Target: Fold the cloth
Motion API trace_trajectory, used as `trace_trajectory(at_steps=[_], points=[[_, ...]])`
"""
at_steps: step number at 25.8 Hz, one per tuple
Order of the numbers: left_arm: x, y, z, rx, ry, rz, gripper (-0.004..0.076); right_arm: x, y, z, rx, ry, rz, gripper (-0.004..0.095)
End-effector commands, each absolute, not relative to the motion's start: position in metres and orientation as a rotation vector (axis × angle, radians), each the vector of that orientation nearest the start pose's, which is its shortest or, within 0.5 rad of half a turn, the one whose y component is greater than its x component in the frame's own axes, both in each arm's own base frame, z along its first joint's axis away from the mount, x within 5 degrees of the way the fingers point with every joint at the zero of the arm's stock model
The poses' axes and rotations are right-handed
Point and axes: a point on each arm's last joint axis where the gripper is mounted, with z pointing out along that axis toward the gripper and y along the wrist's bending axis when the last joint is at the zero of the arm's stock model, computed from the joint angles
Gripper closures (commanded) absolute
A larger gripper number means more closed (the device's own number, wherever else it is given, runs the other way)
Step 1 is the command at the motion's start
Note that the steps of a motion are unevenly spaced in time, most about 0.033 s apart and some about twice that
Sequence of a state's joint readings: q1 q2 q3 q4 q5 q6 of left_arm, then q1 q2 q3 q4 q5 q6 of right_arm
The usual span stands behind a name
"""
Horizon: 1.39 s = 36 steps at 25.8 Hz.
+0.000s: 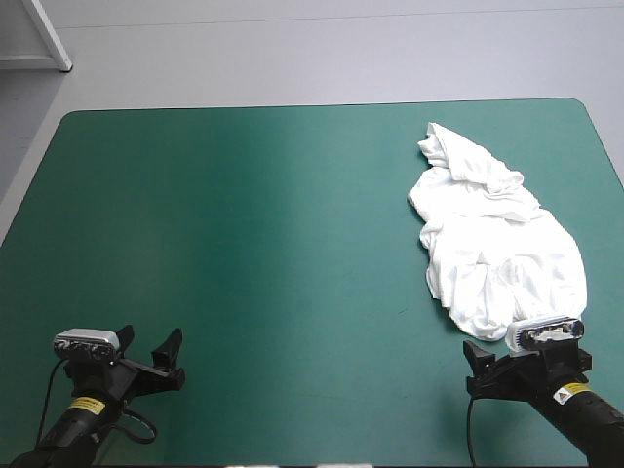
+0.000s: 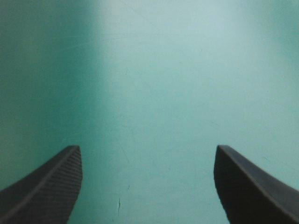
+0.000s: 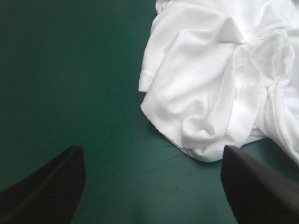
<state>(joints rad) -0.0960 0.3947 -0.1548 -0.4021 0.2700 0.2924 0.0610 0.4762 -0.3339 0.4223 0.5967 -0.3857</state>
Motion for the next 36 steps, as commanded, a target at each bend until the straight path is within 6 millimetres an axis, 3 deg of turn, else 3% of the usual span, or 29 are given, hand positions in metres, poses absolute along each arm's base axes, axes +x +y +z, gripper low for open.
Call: trace_trajectory(at_steps=[1, 14, 20, 23, 27, 28, 31, 33, 36], points=[[0.092, -0.017, 0.229, 0.033, 1.892, -0.229, 0.0158, 0.094, 0.025, 0.257, -0.215, 2.084, 0.252, 0.0171], [0.092, -0.017, 0.230, 0.038, 1.895, -0.230, 0.0157, 0.095, 0.024, 0.258, -0.222, 2.076, 0.232, 0.0171], [0.093, -0.020, 0.275, 0.074, 1.821, -0.250, 0.0157, 0.109, 0.014, 0.305, -0.122, 1.965, 0.116, 0.0171], [0.094, -0.026, 0.327, 0.145, 1.834, -0.290, 0.0158, 0.148, 0.013, 0.348, -0.123, 2.038, 0.061, 0.0171], [0.103, -0.026, 0.351, 0.167, 1.963, -0.270, 0.0158, 0.200, 0.017, 0.366, -0.130, 2.147, 0.069, 0.0171], [0.110, -0.023, 0.358, 0.163, 2.017, -0.212, 0.0158, 0.227, 0.019, 0.368, -0.124, 2.190, 0.075, 0.0171], [0.116, -0.019, 0.373, 0.157, 2.009, -0.148, 0.0157, 0.293, 0.023, 0.357, -0.104, 2.274, 0.086, 0.0171], [0.116, -0.020, 0.377, 0.151, 1.991, -0.160, 0.0157, 0.317, 0.024, 0.349, -0.104, 2.306, 0.086, 0.0171], [0.113, -0.020, 0.383, 0.153, 1.986, -0.168, 0.0158, 0.359, 0.027, 0.317, -0.091, 2.412, 0.091, 0.0171]])
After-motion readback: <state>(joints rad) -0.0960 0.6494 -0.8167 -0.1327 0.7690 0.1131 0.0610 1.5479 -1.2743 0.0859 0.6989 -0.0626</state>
